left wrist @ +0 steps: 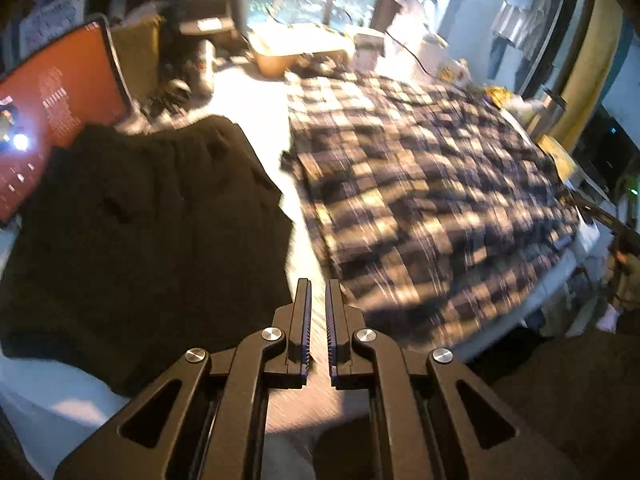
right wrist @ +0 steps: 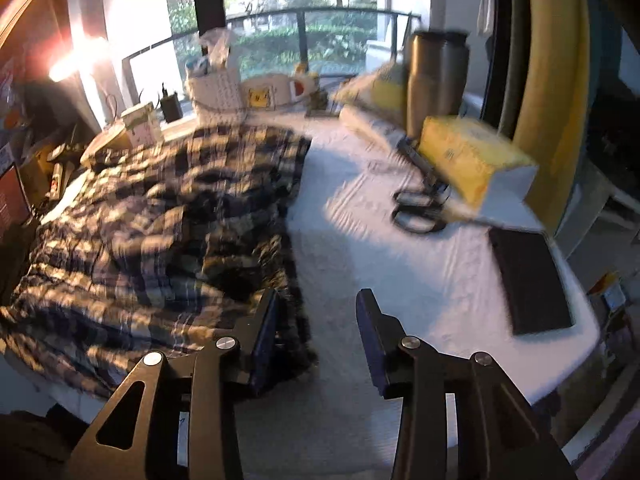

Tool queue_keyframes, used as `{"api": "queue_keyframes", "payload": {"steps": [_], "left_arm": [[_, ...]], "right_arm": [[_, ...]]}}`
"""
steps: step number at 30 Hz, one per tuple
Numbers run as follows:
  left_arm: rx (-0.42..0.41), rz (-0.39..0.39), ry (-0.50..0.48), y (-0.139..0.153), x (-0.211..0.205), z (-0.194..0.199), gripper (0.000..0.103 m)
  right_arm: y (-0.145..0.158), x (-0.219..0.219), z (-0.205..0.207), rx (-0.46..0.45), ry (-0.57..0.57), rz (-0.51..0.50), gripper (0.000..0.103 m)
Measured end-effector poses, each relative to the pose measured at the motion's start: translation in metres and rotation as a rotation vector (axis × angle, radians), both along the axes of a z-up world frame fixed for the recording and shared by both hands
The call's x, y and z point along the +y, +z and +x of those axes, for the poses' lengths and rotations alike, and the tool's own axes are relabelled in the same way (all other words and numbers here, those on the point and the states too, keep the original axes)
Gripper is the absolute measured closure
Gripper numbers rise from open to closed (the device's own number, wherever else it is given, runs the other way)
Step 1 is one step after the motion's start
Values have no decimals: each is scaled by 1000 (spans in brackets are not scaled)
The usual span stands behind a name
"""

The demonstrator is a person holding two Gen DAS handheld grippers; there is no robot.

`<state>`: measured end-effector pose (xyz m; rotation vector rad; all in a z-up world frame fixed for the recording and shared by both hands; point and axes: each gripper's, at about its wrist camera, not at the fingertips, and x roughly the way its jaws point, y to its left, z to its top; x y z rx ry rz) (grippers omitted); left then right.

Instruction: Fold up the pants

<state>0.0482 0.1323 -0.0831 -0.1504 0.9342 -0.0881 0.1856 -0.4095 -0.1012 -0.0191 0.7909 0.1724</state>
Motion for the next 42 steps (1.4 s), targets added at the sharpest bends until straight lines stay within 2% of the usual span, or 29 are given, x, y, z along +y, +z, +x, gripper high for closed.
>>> {"api": "queue_keyframes", "payload": {"steps": [2, 3, 4, 6, 11, 17, 18, 20, 22, 25, 37, 42], "left_arm": [[-33, -4, 16, 8, 4, 3, 96], [-57, -16, 30, 12, 7, 7, 90], [-72, -30, 38, 14, 9, 10, 75], [-87, -71, 45, 14, 8, 21, 54], [-64, -94, 9, -7, -10, 48, 52], [-40, -63, 24, -34, -18, 65, 52], [-31, -61, 17, -37, -19, 66, 54], [-26, -66, 2, -42, -22, 66, 68], [-31, -70, -4, -44, -26, 64, 88], [-38, -73, 11, -46, -25, 61, 99], [14, -32, 75, -41, -16, 41, 99], [17, 10, 79, -26, -14, 41, 98]], "right_arm": [[13, -3, -1, -37, -15, -9, 61], [19, -5, -2, -54, -22, -6, 61], [25, -5, -2, -66, -21, 4, 61], [33, -2, -1, -90, 0, 35, 61], [31, 31, 9, -84, 78, 16, 61], [16, 44, 22, -33, 68, 38, 61], [14, 46, 23, -29, 68, 35, 61], [12, 49, 24, -19, 71, 26, 61], [11, 52, 26, -13, 68, 19, 61], [9, 54, 31, -2, 61, 16, 61], [1, 57, 48, 35, 56, -5, 61], [0, 49, 52, 40, 42, 2, 61]]}}
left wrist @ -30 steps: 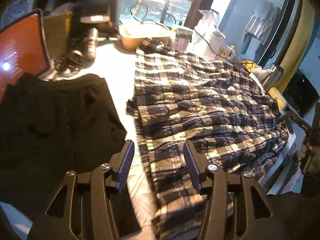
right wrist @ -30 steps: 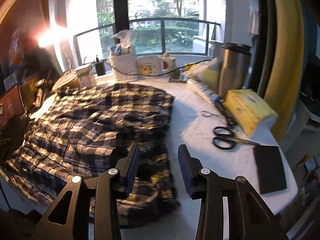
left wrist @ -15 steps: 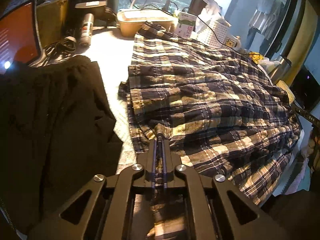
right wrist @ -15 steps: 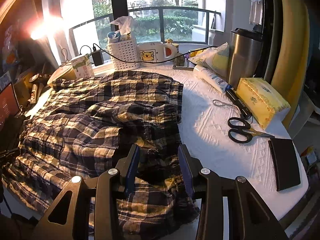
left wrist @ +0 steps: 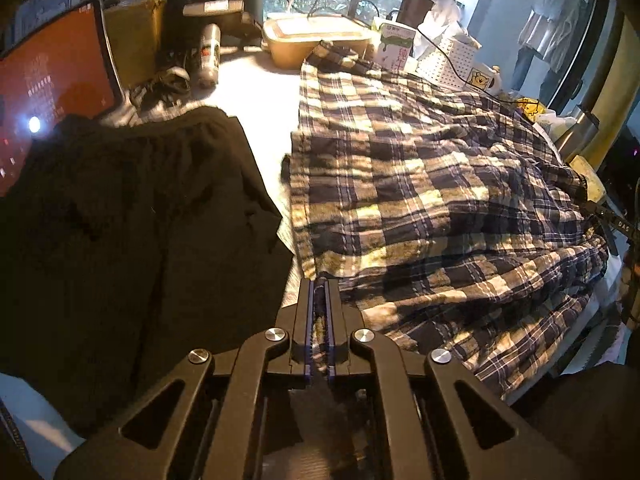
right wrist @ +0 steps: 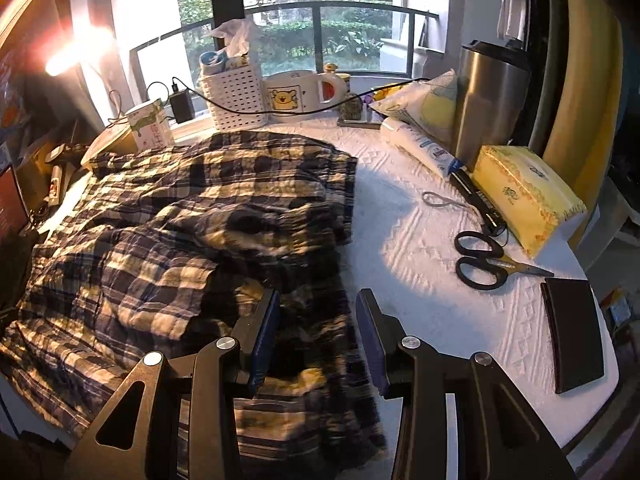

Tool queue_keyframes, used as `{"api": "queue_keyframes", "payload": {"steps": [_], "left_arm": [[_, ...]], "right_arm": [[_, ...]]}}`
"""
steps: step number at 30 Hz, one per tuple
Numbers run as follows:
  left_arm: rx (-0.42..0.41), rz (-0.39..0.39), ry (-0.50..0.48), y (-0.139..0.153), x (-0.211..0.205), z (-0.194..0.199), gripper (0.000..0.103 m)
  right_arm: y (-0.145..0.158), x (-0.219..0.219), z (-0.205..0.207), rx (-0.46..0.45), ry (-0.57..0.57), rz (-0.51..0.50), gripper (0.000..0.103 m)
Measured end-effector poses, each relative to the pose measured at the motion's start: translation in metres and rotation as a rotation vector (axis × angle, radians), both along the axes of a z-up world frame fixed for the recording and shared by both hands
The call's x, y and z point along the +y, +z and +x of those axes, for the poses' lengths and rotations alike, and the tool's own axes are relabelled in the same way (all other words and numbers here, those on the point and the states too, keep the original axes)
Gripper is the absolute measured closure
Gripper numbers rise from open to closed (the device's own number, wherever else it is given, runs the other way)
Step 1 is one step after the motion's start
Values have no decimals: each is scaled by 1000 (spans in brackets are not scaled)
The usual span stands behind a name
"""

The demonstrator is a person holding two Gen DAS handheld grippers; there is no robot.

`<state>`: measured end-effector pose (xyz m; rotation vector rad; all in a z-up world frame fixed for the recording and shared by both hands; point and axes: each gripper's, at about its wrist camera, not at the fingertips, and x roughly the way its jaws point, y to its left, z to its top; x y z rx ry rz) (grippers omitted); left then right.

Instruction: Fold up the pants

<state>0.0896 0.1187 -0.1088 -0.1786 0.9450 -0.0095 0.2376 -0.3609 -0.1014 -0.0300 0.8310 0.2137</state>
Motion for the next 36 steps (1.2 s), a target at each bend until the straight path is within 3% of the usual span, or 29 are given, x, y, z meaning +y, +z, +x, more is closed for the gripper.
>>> {"api": "queue_keyframes", "payload": {"steps": [10, 12, 14, 15, 16, 21, 29, 34, 35, 36], "left_arm": [[-78, 33, 63, 39, 27, 37, 98], [-100, 34, 43, 45, 28, 58, 91], [-106, 36, 26, 47, 25, 80, 75], [-105, 26, 17, 46, 24, 95, 72], [-98, 18, 12, 45, 22, 106, 72], [-110, 33, -59, 43, 4, 155, 72], [-73, 22, -81, 24, -3, 211, 72], [-20, 63, -93, 5, -4, 238, 72], [-9, 66, -93, 1, -3, 243, 72], [0, 68, -91, -1, -4, 247, 72]], "right_arm": [[14, -30, 27, -23, -16, 29, 61], [20, -30, 43, -39, 11, 19, 60], [23, -28, 60, -51, 38, 17, 45], [24, -26, 69, -55, 44, 11, 36], [24, -24, 79, -60, 46, -6, 36], [22, -2, 121, -97, 113, -70, 36], [-9, 12, 186, 21, 204, -81, 36], [-30, 14, 213, 134, 262, 40, 36], [-32, 16, 215, 129, 268, 56, 38], [-32, 20, 216, 116, 281, 56, 58]]}}
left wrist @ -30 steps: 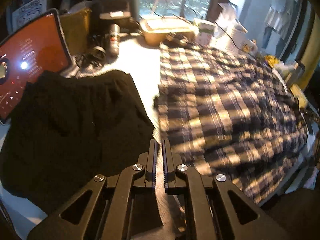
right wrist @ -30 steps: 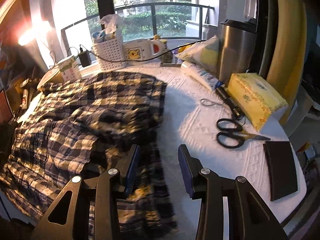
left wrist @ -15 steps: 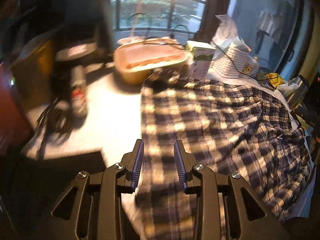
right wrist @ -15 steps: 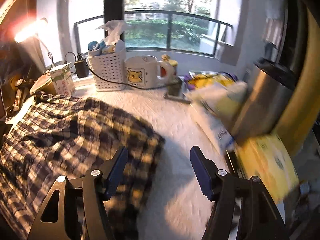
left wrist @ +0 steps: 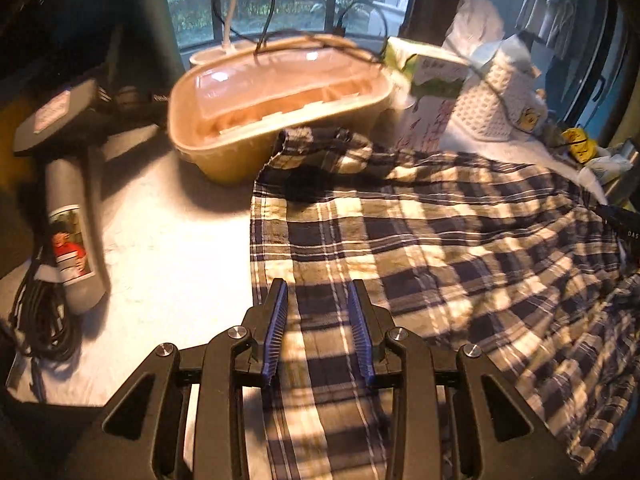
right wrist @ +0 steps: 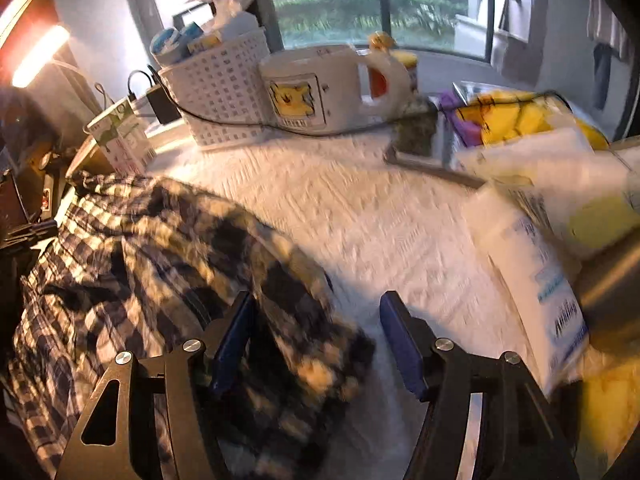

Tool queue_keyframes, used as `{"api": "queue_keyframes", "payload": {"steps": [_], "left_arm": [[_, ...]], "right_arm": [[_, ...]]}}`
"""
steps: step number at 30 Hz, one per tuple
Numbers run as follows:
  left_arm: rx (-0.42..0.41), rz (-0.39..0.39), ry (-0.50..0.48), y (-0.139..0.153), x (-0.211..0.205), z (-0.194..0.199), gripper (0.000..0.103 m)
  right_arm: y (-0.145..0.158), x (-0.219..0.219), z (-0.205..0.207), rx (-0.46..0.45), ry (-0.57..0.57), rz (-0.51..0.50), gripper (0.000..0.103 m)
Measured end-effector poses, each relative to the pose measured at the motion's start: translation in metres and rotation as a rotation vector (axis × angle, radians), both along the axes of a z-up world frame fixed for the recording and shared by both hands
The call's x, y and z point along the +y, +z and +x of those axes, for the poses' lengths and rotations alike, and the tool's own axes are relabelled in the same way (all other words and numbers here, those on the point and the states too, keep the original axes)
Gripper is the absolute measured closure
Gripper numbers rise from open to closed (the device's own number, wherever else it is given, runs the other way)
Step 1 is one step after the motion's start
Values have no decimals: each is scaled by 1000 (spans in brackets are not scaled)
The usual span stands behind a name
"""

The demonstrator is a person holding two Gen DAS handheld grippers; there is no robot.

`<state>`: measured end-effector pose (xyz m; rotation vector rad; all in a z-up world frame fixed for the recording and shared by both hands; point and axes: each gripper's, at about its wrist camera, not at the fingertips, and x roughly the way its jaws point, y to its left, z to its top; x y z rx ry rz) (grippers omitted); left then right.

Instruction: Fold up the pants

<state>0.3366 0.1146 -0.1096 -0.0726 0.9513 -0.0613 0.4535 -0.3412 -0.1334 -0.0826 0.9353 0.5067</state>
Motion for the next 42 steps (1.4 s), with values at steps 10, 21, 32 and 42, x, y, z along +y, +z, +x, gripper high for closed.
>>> {"api": "queue_keyframes", "payload": {"steps": [10, 21, 32, 42], "left_arm": [[-9, -3, 1, -5, 7, 7, 72], [-8, 65, -16, -11, -1, 25, 72], [-129, -19, 80, 32, 5, -40, 72], [-10, -27, 41, -11, -23, -98, 72]], "right_arm": [[7, 40, 31, -159, -12, -223, 83], [14, 65, 68, -215, 3, -283, 82], [58, -4, -43, -232, -24, -134, 45], [7, -8, -119, -60, -22, -142, 66]]}}
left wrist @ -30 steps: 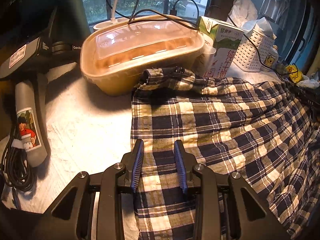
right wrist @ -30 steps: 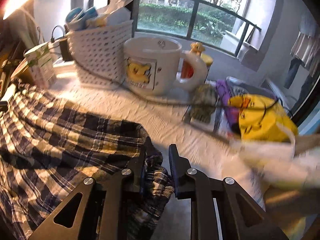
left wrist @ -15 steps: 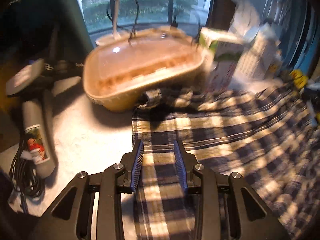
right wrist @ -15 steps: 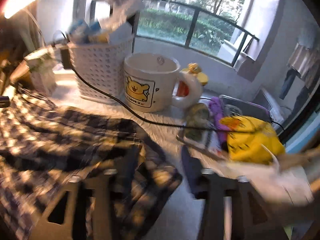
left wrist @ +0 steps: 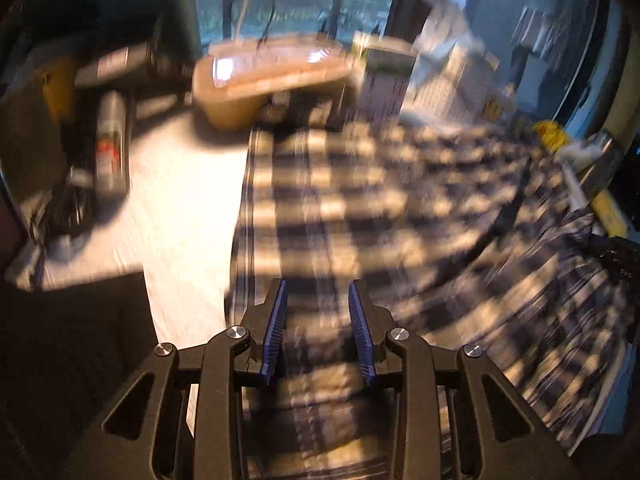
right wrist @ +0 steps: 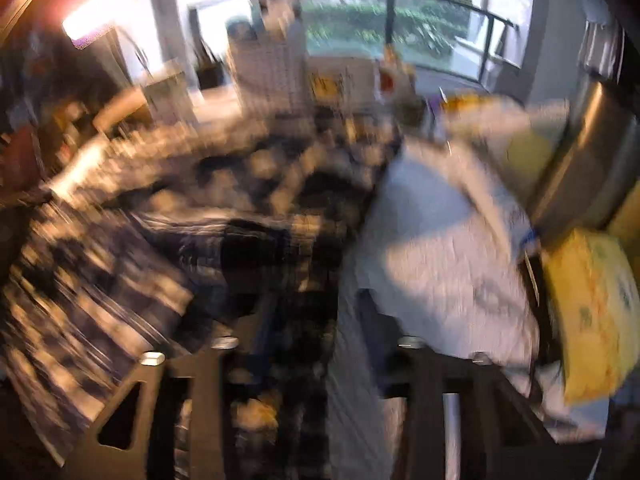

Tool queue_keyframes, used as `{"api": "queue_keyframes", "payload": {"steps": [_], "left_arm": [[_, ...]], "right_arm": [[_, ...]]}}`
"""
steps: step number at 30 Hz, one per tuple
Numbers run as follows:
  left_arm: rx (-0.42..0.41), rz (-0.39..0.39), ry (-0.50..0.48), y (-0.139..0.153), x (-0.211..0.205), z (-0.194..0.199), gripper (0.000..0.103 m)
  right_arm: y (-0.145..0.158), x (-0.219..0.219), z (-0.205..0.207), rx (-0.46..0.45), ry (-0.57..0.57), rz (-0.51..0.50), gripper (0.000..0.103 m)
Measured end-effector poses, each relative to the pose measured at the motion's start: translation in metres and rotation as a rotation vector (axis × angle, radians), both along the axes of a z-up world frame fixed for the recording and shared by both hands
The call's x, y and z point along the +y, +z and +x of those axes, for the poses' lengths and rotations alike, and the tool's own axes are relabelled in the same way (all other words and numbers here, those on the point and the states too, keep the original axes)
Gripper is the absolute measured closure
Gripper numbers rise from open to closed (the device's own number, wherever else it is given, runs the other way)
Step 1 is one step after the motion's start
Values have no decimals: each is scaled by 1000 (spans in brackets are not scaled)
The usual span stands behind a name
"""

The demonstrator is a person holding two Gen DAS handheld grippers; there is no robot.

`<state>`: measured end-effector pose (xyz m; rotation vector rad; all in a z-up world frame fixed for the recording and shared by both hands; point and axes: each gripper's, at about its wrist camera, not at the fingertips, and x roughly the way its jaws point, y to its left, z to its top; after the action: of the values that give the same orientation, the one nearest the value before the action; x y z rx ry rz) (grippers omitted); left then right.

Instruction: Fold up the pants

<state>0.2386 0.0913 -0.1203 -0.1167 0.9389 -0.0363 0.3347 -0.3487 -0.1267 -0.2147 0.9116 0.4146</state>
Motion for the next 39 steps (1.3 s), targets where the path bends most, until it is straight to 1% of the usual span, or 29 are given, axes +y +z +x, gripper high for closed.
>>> {"api": "queue_keyframes", "payload": {"steps": [1, 2, 3, 4, 6, 9, 11, 15, 17, 18, 19, 21, 24, 25, 26, 28, 30, 32, 35, 36, 37, 39], "left_arm": [[5, 15, 3, -8, 0, -2, 72], [-33, 32, -4, -8, -1, -9, 72], [-26, 53, -8, -9, -3, -12, 72], [-25, 57, -7, -8, -4, -14, 72], [-19, 31, 0, -5, -1, -15, 72], [-26, 23, 18, -1, 5, -20, 72], [-38, 19, 24, 4, 7, -26, 72], [-106, 30, 5, 24, 3, -51, 72], [-136, 21, -4, 32, 0, -66, 72], [-151, 14, -20, 36, -3, -77, 71], [-165, 10, -32, 39, -6, -87, 71], [-178, -2, -46, 40, -12, -104, 71], [-187, -41, -77, 34, -21, -128, 71], [-191, -43, -87, 31, -24, -134, 71], [-193, -42, -102, 28, -27, -141, 70], [-177, -17, -138, 17, -34, -156, 62], [-159, -2, -150, 11, -37, -167, 62], [-158, -19, -150, 9, -37, -178, 62], [-181, -49, -150, 9, -39, -196, 62], [-193, -79, -149, 10, -40, -204, 60], [-200, -106, -157, 10, -41, -209, 53], [-221, -141, -183, 12, -47, -220, 44]], "right_arm": [[-4, -1, -5, -8, -13, -15, 66], [-3, -4, -12, -25, -24, -4, 66], [-2, -4, -17, -25, -32, -11, 66], [-1, -5, -24, -40, -41, -27, 66], [-1, -5, -34, -52, -54, -53, 66], [0, -9, -43, -61, -75, -60, 65], [8, -11, -51, -87, -83, -60, 65], [31, -23, -70, -137, -108, -41, 65], [38, -25, -78, -149, -116, -37, 63], [40, -26, -82, -154, -117, -38, 60], [42, -26, -86, -160, -118, -40, 53], [43, -25, -96, -164, -113, -38, 42], [43, -21, -112, -166, -101, -41, 41], [41, -19, -115, -167, -100, -42, 41], [41, -18, -119, -166, -98, -43, 41], [39, -16, -126, -167, -95, -40, 41], [39, -15, -134, -170, -92, -36, 41], [39, -14, -141, -173, -92, -30, 41], [39, -12, -153, -177, -94, -20, 41], [40, -11, -156, -177, -94, -16, 41], [40, -10, -159, -177, -94, -11, 41], [41, -8, -166, -179, -91, -4, 41]]}}
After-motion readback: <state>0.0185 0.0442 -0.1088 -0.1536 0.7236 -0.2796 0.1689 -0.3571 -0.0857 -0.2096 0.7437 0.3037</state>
